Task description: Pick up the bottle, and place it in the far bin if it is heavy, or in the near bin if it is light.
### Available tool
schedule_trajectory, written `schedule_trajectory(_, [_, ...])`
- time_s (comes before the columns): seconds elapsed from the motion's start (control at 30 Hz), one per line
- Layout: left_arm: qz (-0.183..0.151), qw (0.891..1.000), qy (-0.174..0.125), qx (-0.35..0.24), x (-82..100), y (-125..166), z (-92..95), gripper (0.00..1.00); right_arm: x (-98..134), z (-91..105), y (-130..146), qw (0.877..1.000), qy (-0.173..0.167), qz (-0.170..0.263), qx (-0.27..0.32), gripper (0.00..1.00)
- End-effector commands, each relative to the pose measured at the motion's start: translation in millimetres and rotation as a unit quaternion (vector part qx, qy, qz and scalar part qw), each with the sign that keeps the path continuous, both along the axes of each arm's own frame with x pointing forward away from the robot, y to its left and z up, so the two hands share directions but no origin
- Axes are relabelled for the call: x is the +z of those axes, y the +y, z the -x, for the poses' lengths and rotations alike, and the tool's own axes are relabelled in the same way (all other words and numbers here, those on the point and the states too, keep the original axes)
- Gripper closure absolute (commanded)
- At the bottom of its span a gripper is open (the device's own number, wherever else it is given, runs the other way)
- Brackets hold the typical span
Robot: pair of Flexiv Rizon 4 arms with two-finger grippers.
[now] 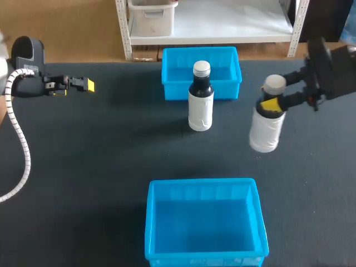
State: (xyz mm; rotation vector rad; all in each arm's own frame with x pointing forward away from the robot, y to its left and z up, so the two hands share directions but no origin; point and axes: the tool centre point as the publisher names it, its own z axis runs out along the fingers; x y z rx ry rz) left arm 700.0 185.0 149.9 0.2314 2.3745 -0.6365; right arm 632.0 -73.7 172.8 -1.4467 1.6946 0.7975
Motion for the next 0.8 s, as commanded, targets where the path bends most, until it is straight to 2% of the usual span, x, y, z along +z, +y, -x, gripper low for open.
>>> schedule_trajectory(0.03, [0.000,1.000,0.000,0.000,0.0,0,0.0,0.00,11,-1.1,-27,1.000,0.003,-0.001,0.002,1.00])
schedule_trajectory(0.43, [0.000,1.000,0.000,0.000,0.0,0,0.0,0.00,18,-38.5,-72,1.000,-0.005,0.006,0.021,1.00])
schedule_trajectory(0.63, [0.000,1.000,0.000,0.000,0.0,0,0.0,0.00,26,-60.1,-75,0.999,-0.009,0.008,0.030,1.00])
schedule_trajectory(0.8, [0.000,1.000,0.000,0.000,0.0,0,0.0,0.00,35,-80.6,-65,0.999,-0.016,0.003,0.034,1.00])
